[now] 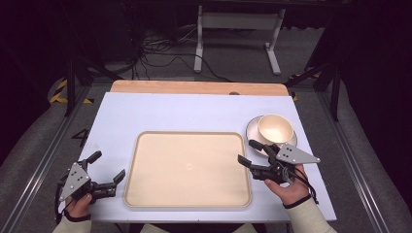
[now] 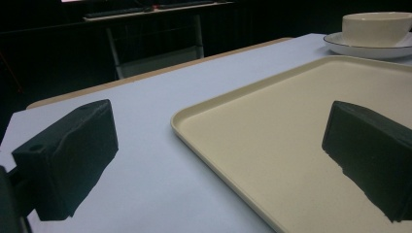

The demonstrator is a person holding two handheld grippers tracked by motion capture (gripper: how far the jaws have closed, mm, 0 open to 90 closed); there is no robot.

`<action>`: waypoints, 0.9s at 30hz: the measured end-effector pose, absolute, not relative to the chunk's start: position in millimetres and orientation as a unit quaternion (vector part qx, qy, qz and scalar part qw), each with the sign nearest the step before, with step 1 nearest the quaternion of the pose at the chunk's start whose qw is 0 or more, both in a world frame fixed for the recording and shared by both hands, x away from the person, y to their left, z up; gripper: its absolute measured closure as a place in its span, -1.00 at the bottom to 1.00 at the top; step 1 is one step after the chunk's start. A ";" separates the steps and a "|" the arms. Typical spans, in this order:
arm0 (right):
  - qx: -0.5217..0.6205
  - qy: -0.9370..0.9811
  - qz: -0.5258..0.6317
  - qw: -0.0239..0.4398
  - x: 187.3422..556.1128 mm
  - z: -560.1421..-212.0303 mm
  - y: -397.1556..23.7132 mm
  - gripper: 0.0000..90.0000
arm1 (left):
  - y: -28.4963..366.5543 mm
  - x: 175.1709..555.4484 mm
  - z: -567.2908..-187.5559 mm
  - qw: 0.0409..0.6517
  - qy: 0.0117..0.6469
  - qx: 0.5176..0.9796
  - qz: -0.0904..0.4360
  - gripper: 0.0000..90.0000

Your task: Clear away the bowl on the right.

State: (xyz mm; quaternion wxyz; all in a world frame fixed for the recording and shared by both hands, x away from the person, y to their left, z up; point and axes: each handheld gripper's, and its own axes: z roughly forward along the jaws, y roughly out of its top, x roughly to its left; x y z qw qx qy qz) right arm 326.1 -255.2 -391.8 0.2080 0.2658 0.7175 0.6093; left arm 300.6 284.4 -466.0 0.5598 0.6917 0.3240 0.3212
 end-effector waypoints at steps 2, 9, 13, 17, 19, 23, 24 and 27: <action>0.272 0.719 0.609 0.195 326.3 -391.5 -256.0 -0.24 | 284.5 300.4 -466.2 0.559 0.324 0.692 0.321 -0.99; 0.276 0.718 0.606 0.202 330.2 -388.3 -256.7 -0.20 | 285.3 299.9 -466.3 0.560 0.325 0.691 0.322 -0.99; 0.280 0.723 0.597 0.205 335.9 -384.7 -257.5 -0.30 | 285.1 300.0 -466.6 0.559 0.325 0.691 0.323 -1.00; 0.280 0.727 0.594 0.198 344.0 -381.0 -258.2 -0.36 | 284.4 300.0 -466.6 0.557 0.324 0.694 0.321 -1.00; 0.280 0.729 0.591 0.202 347.1 -378.1 -258.3 -0.36 | 284.5 299.9 -466.5 0.557 0.324 0.694 0.322 -0.99; 0.287 0.733 0.583 0.203 355.1 -372.5 -260.7 -0.39 | 284.6 299.8 -466.6 0.556 0.324 0.694 0.322 -0.99; 0.289 0.734 0.580 0.203 356.6 -371.8 -261.4 -0.40 | 284.6 299.8 -466.6 0.557 0.324 0.694 0.322 -0.99; 0.295 0.738 0.571 0.207 361.5 -369.7 -264.4 -0.42 | 284.7 299.5 -466.5 0.557 0.325 0.693 0.322 -0.99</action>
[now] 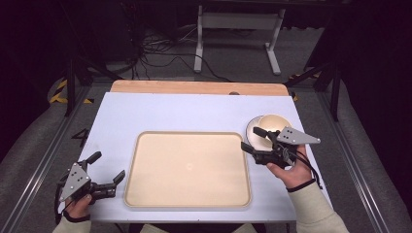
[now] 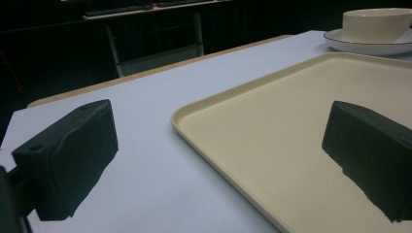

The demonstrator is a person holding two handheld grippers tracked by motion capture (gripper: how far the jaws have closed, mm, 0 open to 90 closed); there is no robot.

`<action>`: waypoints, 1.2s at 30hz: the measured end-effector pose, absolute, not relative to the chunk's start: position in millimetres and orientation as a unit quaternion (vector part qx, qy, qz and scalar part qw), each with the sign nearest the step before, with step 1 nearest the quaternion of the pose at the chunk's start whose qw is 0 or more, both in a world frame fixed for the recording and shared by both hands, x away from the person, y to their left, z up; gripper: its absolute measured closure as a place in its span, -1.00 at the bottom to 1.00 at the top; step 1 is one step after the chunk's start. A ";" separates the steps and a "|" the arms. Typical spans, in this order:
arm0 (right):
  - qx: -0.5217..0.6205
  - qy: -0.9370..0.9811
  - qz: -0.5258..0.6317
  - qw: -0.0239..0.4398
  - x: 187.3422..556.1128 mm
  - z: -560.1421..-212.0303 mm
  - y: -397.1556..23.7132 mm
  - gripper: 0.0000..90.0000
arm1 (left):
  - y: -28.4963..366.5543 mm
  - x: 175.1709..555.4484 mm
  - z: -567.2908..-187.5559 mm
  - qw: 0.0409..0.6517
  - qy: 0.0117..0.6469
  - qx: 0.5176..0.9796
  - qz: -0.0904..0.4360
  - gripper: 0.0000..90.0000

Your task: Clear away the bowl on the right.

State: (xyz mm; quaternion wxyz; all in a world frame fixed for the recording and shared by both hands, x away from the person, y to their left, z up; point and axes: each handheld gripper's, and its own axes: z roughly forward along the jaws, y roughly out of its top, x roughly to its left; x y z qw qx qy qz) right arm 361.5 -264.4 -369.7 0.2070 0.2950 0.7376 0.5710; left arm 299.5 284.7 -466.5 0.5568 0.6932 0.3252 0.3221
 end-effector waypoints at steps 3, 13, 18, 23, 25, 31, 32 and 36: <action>0.301 0.739 0.564 0.212 366.6 -367.4 -268.8 -0.43 | 284.8 299.6 -466.5 0.556 0.324 0.694 0.324 -0.99; 0.320 0.740 0.548 0.223 379.8 -363.4 -283.9 -0.44 | 284.6 299.6 -466.6 0.554 0.324 0.695 0.325 -0.99; 0.332 0.741 0.538 0.226 384.9 -360.0 -291.4 -0.50 | 284.8 299.6 -466.7 0.552 0.324 0.697 0.324 -0.99; 0.340 0.738 0.534 0.233 388.5 -355.7 -298.1 -0.51 | 284.5 299.4 -466.7 0.553 0.325 0.695 0.325 -0.99; 0.344 0.738 0.531 0.237 390.0 -354.5 -301.0 -0.52 | 284.6 299.3 -466.7 0.553 0.326 0.695 0.325 -0.99; 0.356 0.730 0.533 0.237 396.7 -355.0 -309.8 -0.50 | 285.9 298.4 -466.6 0.552 0.328 0.692 0.330 -0.99; 0.359 0.730 0.531 0.238 398.0 -355.5 -311.4 -0.50 | 286.1 298.2 -466.6 0.551 0.328 0.693 0.329 -0.99; 0.376 0.726 0.518 0.251 401.2 -356.2 -316.5 -0.49 | 286.8 297.6 -466.6 0.551 0.329 0.692 0.332 -0.99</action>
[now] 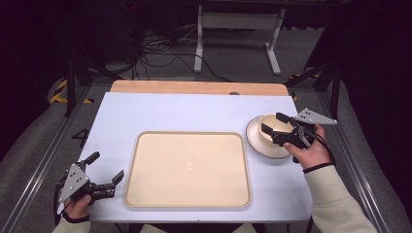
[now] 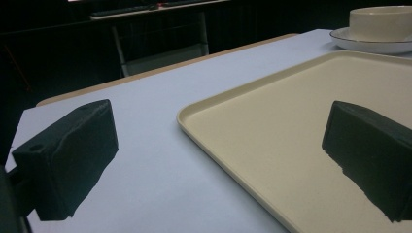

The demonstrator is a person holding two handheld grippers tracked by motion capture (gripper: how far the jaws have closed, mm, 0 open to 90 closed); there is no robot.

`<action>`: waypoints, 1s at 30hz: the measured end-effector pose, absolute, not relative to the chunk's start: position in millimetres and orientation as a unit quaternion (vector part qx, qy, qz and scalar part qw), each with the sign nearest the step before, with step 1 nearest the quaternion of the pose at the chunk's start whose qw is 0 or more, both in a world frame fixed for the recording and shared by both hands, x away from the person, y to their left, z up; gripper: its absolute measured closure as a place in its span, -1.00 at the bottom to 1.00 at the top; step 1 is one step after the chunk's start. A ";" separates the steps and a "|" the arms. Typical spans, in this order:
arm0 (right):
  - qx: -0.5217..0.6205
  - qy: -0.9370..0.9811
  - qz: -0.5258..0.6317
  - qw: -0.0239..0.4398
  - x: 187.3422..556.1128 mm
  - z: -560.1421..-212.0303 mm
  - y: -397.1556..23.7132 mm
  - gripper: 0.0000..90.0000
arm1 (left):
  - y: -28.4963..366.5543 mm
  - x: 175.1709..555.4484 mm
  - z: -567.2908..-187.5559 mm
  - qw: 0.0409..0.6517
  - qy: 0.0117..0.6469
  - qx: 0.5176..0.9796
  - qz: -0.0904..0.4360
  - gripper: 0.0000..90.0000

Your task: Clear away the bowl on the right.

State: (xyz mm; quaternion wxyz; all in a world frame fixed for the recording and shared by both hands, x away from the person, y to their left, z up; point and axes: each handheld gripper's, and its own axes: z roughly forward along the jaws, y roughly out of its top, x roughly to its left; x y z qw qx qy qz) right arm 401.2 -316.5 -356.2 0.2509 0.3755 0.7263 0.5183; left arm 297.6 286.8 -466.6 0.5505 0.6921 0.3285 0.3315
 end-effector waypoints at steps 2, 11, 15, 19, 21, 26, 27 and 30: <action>0.382 0.723 0.515 0.258 402.9 -355.9 -318.9 -0.49 | 286.9 297.6 -466.5 0.551 0.329 0.692 0.332 -0.99; 0.406 0.720 0.492 0.274 408.6 -353.8 -328.7 -0.41 | 286.8 298.1 -466.5 0.549 0.330 0.693 0.331 -1.00; 0.419 0.721 0.475 0.281 411.3 -352.7 -331.5 -0.38 | 286.7 298.2 -466.6 0.549 0.331 0.693 0.332 -0.99; 0.442 0.715 0.464 0.280 414.4 -347.8 -336.4 -0.34 | 286.9 298.1 -466.5 0.549 0.331 0.693 0.331 -1.00; 0.454 0.714 0.452 0.282 416.5 -345.1 -339.7 -0.31 | 286.9 298.2 -466.6 0.549 0.331 0.692 0.331 -0.99; 0.482 0.709 0.429 0.283 422.4 -343.4 -344.8 -0.26 | 287.0 298.2 -466.6 0.549 0.332 0.692 0.331 -0.99; 0.489 0.708 0.424 0.284 423.7 -343.9 -345.4 -0.25 | 287.0 298.2 -466.6 0.549 0.332 0.692 0.331 -0.99; 0.507 0.708 0.397 0.290 428.3 -346.9 -348.2 -0.22 | 287.1 298.0 -466.5 0.550 0.332 0.691 0.331 -1.00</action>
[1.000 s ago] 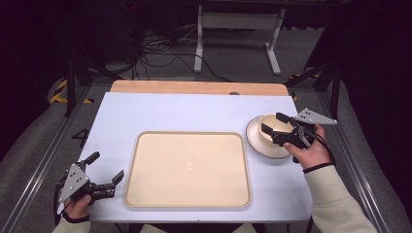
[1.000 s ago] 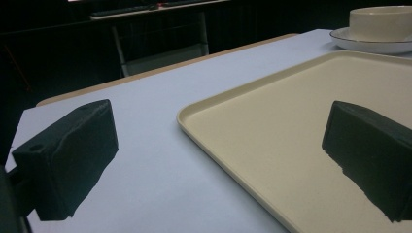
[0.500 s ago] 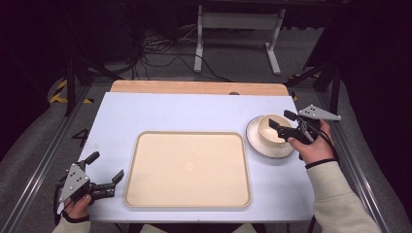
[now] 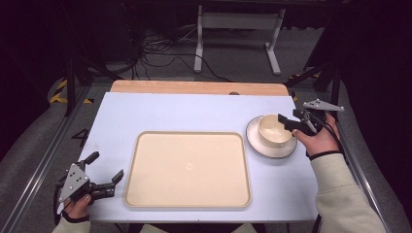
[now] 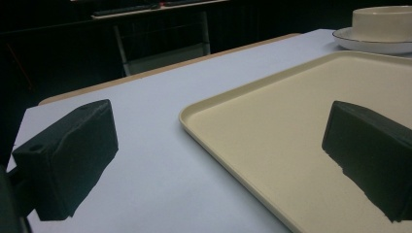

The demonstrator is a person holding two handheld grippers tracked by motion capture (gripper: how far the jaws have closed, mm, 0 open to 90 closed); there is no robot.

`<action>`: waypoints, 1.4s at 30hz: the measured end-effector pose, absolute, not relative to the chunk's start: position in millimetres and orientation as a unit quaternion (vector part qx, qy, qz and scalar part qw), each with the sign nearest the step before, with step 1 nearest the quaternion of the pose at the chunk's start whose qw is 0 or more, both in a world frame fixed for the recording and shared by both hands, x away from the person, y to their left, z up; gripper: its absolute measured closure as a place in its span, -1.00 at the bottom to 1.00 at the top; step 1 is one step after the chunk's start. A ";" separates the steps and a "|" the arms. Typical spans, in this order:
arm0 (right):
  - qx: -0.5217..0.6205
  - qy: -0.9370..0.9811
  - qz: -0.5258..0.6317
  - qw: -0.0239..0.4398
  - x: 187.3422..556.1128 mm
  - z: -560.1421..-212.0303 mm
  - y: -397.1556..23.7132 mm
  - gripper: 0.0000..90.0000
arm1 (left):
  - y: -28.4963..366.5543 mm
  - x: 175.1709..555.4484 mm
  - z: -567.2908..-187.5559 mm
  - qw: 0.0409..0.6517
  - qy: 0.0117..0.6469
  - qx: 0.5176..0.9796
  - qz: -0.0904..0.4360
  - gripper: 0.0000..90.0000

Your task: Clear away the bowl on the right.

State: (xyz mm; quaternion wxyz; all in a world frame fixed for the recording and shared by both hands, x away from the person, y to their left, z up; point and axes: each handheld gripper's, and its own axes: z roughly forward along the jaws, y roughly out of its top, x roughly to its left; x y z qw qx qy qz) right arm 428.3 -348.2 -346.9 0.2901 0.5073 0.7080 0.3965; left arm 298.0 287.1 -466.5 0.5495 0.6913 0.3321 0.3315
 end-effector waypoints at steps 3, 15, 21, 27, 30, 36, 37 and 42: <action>0.520 0.707 0.383 0.289 431.5 -349.5 -350.9 -0.22 | 287.6 298.2 -466.6 0.550 0.332 0.691 0.331 -1.00; 0.562 0.711 0.336 0.256 447.8 -363.1 -362.7 -0.07 | 287.5 298.3 -466.7 0.550 0.332 0.692 0.331 -1.00; 0.579 0.707 0.318 0.252 453.7 -369.6 -367.8 -0.05 | 287.8 298.1 -466.5 0.551 0.331 0.691 0.331 -0.99; 0.589 0.704 0.309 0.248 458.0 -378.2 -372.5 -0.03 | 287.7 298.0 -466.4 0.552 0.331 0.690 0.331 -0.99; 0.591 0.706 0.304 0.244 459.4 -382.4 -373.1 -0.01 | 287.8 298.1 -466.2 0.551 0.329 0.692 0.330 -0.99; 0.607 0.702 0.293 0.230 462.9 -390.8 -375.0 0.07 | 287.8 298.2 -466.3 0.550 0.328 0.693 0.330 -0.99; 0.609 0.703 0.290 0.227 463.5 -391.8 -375.4 0.09 | 287.9 298.2 -466.3 0.550 0.328 0.693 0.330 -1.00; 0.618 0.703 0.279 0.215 466.6 -397.1 -374.4 0.19 | 288.0 298.2 -466.3 0.551 0.328 0.693 0.329 -0.99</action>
